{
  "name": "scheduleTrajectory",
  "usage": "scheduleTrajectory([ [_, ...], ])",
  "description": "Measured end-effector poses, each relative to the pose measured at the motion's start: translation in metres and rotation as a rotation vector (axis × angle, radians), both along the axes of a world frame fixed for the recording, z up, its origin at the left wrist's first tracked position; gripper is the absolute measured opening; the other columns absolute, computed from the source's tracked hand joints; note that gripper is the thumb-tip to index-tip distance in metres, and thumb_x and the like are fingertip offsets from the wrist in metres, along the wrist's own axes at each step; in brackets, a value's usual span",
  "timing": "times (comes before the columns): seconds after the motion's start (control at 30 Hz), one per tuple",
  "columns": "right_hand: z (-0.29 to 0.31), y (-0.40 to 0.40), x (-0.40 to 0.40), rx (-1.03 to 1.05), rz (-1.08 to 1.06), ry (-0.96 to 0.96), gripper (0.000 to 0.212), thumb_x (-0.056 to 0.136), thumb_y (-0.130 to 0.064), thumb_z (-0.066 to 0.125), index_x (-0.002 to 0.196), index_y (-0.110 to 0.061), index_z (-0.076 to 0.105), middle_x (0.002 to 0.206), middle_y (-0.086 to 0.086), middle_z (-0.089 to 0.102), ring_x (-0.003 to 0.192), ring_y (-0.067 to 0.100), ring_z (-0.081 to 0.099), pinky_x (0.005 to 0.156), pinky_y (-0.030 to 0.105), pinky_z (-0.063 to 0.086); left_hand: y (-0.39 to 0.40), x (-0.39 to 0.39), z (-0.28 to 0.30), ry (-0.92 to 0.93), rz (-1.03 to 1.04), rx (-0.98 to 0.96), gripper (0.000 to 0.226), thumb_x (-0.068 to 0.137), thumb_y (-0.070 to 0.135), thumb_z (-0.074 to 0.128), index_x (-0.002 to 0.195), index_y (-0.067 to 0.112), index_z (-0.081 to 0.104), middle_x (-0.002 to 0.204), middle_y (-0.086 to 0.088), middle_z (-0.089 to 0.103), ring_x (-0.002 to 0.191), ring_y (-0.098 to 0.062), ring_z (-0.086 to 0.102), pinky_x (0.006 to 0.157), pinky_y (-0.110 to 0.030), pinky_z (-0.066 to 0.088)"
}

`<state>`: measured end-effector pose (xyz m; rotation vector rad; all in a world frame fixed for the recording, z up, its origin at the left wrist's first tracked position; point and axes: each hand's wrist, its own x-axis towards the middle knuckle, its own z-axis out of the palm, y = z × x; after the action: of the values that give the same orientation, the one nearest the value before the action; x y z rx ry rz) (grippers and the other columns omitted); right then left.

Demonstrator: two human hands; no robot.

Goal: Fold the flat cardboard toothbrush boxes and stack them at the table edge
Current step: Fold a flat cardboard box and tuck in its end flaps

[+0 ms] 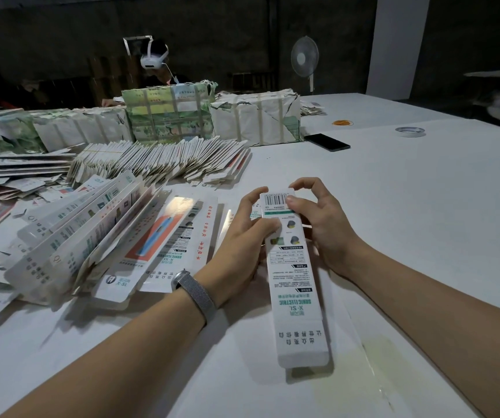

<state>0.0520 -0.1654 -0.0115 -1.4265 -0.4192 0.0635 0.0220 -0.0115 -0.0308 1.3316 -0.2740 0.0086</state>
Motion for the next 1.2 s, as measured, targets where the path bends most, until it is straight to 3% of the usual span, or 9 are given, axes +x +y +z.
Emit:
scheduleTrajectory([
  [0.17, 0.0008, -0.0022, 0.0009, 0.01, -0.002, 0.014, 0.018, 0.1, -0.02, 0.057, 0.09, -0.036, 0.058, 0.083, 0.008, 0.074, 0.063, 0.019, 0.067, 0.049, 0.03, 0.052, -0.0015, -0.0014, -0.0005, 0.003, 0.018, 0.043, 0.049, 0.089, 0.027, 0.058, 0.134, 0.04, 0.044, 0.107, -0.01, 0.076, 0.086, -0.024, 0.073, 0.07, -0.035, 0.058],
  [0.37, -0.0012, 0.0013, 0.0002, 0.021, -0.018, 0.007, 0.012, 0.102, -0.019, 0.054, 0.109, -0.027, 0.059, 0.086, 0.005, 0.075, 0.062, 0.017, 0.068, 0.048, 0.028, 0.052, -0.0027, -0.0003, 0.0009, -0.018, 0.037, 0.065, 0.047, 0.09, 0.029, 0.058, 0.134, 0.038, 0.045, 0.101, -0.012, 0.076, 0.083, -0.025, 0.072, 0.071, -0.037, 0.058],
  [0.67, -0.0001, 0.0027, -0.0003, 0.028, -0.003, 0.026, 0.015, 0.1, -0.02, 0.059, 0.1, -0.031, 0.07, 0.091, 0.006, 0.077, 0.065, 0.021, 0.071, 0.05, 0.029, 0.054, -0.0002, -0.0014, -0.0025, -0.025, 0.057, 0.131, 0.072, 0.09, 0.036, 0.057, 0.154, 0.042, 0.023, 0.099, -0.002, 0.078, 0.082, -0.019, 0.073, 0.068, -0.03, 0.058],
  [0.93, -0.002, 0.0023, -0.0004, 0.042, -0.007, 0.015, 0.011, 0.1, -0.023, 0.059, 0.104, -0.03, 0.067, 0.096, 0.01, 0.076, 0.066, 0.021, 0.072, 0.05, 0.031, 0.055, -0.0003, 0.0028, -0.0046, -0.024, 0.039, 0.083, 0.062, 0.081, 0.044, 0.067, 0.137, 0.038, 0.041, 0.098, -0.007, 0.076, 0.081, -0.026, 0.072, 0.077, -0.045, 0.057],
  [1.1, -0.0028, 0.0012, 0.0014, 0.035, -0.018, 0.017, 0.007, 0.1, -0.024, 0.06, 0.097, -0.03, 0.062, 0.09, 0.01, 0.076, 0.062, 0.021, 0.07, 0.049, 0.03, 0.054, -0.0002, 0.0021, -0.0021, -0.002, 0.044, 0.085, 0.048, 0.084, 0.041, 0.066, 0.127, 0.04, 0.046, 0.097, -0.011, 0.075, 0.078, -0.03, 0.07, 0.085, -0.077, 0.044],
  [1.2, -0.0023, 0.0004, 0.0023, 0.051, -0.014, 0.031, 0.007, 0.1, -0.022, 0.06, 0.095, -0.028, 0.063, 0.087, 0.009, 0.076, 0.061, 0.022, 0.07, 0.048, 0.03, 0.053, -0.0006, -0.0001, -0.0003, 0.01, 0.055, 0.09, 0.044, 0.089, 0.035, 0.062, 0.13, 0.038, 0.044, 0.097, -0.011, 0.075, 0.076, -0.03, 0.07, 0.085, -0.081, 0.04],
])
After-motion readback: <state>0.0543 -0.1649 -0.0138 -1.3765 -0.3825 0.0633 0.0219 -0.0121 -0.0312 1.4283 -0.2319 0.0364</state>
